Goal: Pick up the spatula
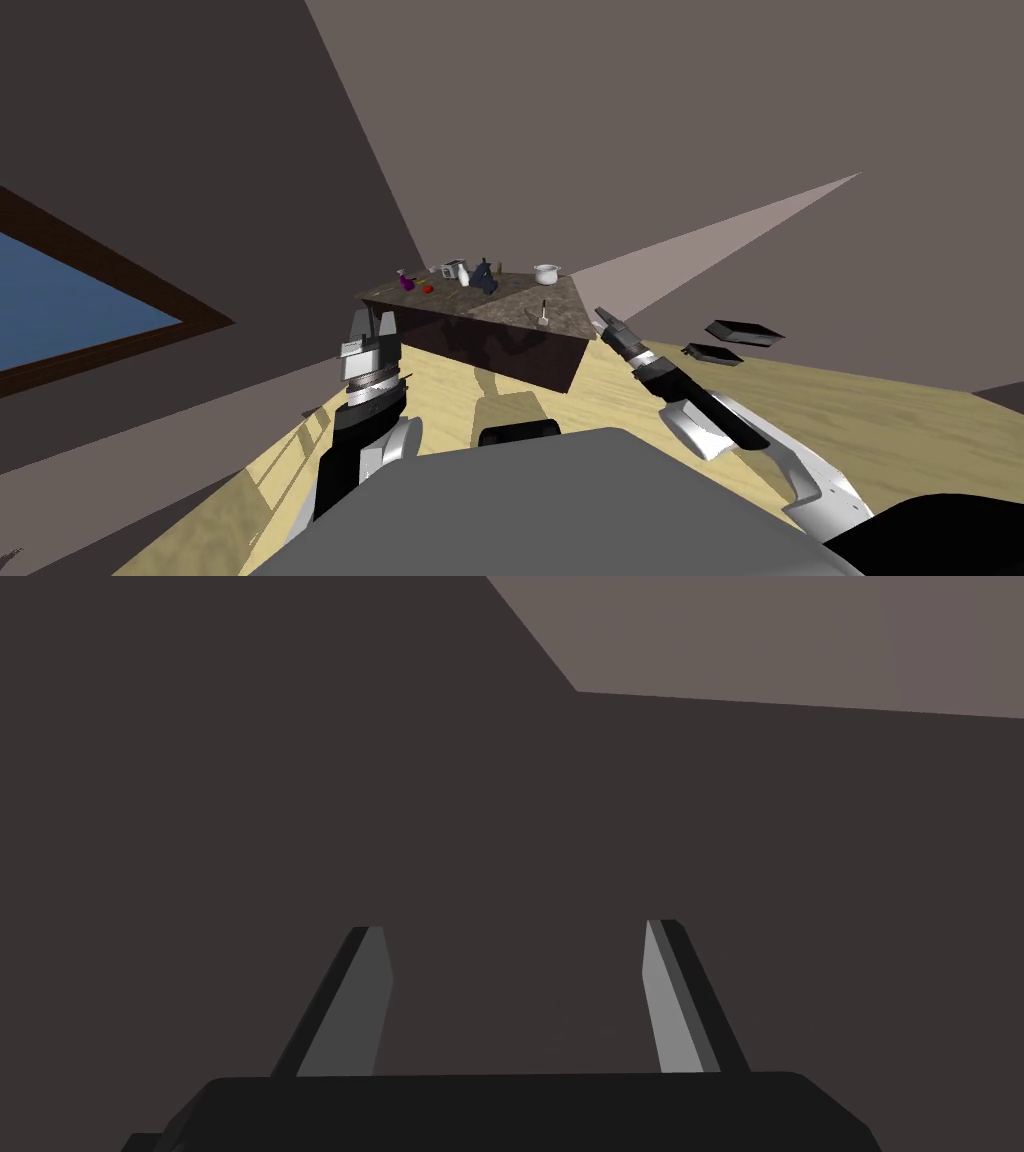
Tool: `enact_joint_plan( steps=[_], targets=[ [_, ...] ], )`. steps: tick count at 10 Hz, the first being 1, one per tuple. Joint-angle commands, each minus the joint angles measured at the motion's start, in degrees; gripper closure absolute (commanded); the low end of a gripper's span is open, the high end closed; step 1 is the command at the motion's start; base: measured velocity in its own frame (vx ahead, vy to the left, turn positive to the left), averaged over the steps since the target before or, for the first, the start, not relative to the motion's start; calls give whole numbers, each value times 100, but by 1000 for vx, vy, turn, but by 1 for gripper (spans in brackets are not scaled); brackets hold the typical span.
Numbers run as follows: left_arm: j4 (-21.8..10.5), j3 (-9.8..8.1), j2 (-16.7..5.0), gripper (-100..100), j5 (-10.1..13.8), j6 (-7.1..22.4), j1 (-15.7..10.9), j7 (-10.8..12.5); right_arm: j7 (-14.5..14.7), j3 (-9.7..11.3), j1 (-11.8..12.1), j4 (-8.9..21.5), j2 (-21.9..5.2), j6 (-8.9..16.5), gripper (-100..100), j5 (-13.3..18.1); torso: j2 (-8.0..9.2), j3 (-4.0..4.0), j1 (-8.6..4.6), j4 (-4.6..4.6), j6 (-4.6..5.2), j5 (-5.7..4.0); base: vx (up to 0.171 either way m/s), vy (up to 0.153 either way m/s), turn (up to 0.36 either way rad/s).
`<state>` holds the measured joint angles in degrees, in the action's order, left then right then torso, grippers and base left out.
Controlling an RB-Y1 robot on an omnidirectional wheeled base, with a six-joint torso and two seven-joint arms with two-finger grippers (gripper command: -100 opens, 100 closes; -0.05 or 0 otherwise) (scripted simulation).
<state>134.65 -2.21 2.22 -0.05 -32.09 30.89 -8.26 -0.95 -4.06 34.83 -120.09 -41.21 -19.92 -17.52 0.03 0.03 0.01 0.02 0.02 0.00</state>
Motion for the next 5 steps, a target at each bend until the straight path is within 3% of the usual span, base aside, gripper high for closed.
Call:
enact_joint_plan(
  steps=[1,2,5],
  targets=[
    [0,0,0,0,0,0,0,0,34,9,86,116,-286,93,-100,-251,0,0,0,0,0,0,-12,21,131],
    [0,0,0,0,0,0,-1,0,34,9,86,116,-452,93,-100,-251,-1,-1,2,-1,-3,0,-13,17,66],
    [0,0,0,0,0,0,0,0,117,71,233,381,-1005,270,-100,-719,-1,-1,5,0,0,1,-10,28,103]
  ],
)
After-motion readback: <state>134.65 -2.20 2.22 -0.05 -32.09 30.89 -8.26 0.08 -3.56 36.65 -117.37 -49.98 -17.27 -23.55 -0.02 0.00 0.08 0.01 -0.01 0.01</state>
